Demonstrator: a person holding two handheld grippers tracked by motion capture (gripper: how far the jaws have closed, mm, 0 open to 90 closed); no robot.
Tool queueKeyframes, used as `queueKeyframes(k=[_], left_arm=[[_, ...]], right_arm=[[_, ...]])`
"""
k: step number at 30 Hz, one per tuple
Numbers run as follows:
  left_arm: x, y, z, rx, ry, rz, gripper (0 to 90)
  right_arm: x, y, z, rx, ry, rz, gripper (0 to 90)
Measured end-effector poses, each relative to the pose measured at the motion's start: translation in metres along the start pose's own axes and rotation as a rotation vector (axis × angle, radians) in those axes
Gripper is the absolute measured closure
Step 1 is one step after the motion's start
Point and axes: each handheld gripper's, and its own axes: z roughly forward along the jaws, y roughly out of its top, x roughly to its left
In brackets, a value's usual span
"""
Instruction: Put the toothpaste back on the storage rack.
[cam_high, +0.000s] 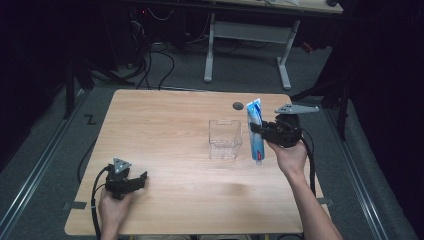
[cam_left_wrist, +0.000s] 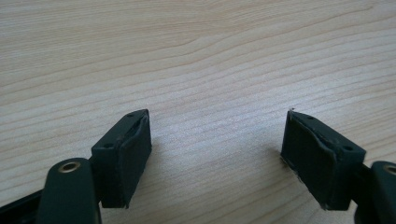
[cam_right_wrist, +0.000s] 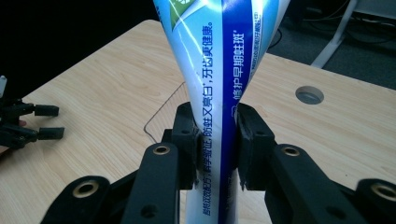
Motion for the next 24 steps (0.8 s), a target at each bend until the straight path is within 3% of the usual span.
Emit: queueKeyframes(k=[24], left_arm=[[0.000,0.000,0.000,0.001,0.000,0.001,24.4]], right_arm=[[0.010,0.021,0.015,-0.032,0.033,-0.015,72.1]])
